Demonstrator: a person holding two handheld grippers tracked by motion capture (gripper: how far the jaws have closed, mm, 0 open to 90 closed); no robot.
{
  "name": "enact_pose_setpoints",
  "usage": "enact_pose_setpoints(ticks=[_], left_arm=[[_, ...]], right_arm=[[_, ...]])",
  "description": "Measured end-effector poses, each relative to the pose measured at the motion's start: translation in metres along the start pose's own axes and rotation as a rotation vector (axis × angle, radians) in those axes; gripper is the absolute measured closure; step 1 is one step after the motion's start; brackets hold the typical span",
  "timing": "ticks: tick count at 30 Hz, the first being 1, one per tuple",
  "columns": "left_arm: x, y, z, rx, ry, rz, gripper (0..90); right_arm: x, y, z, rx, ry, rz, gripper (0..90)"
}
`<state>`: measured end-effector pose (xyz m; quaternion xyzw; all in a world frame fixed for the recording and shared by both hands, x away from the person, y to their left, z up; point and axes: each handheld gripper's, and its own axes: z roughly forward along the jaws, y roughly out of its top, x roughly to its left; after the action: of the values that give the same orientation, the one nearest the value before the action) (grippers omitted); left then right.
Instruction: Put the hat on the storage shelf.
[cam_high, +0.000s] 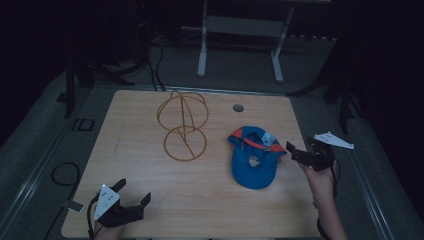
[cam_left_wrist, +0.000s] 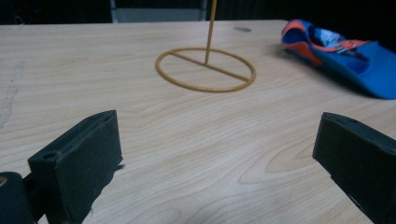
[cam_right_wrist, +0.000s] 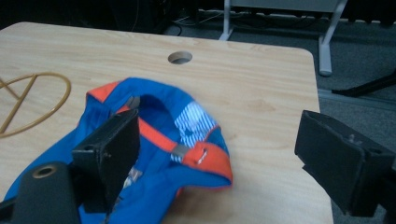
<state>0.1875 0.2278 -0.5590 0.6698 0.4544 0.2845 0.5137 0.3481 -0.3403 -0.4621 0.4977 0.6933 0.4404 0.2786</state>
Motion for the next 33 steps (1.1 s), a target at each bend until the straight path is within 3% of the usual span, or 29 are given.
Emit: enact_pose_setpoints(ticks=[4,6,9,20,25,29,33], left_arm=[[-0.001,0.0,0.0,-0.003,-0.007,0.0,1.5],[-0.001,0.001,0.0,-0.003,-0.007,0.004,1.5],[-0.002,0.001,0.0,-0.003,-0.01,0.0,1.6],[-0.001,0.0,-0.001,-0.01,-0.003,-0.004,1.6],[-0.002,0.001,-0.002,-0.005,-0.002,0.005,1.6],[-0.002,0.0,-0.002,-0.003,-0.003,0.007,1.6],[-0.003,0.0,-0.001,0.01,0.0,0.015,1.6]], right_arm=[[0.001,0.005,0.012,0.021,0.015,-0.029,20.5],[0.003,0.009,0.023,0.035,0.017,-0.069,34.3],[0.004,0.011,0.036,0.06,0.04,-0.085,42.6],[0.008,0.01,0.085,0.145,0.072,-0.093,43.8],[0.009,0.005,0.104,0.182,0.049,-0.086,43.7],[0.009,-0.004,0.118,0.225,0.014,-0.126,44.3],[0.005,-0.008,0.127,0.256,0.01,-0.116,45.7]])
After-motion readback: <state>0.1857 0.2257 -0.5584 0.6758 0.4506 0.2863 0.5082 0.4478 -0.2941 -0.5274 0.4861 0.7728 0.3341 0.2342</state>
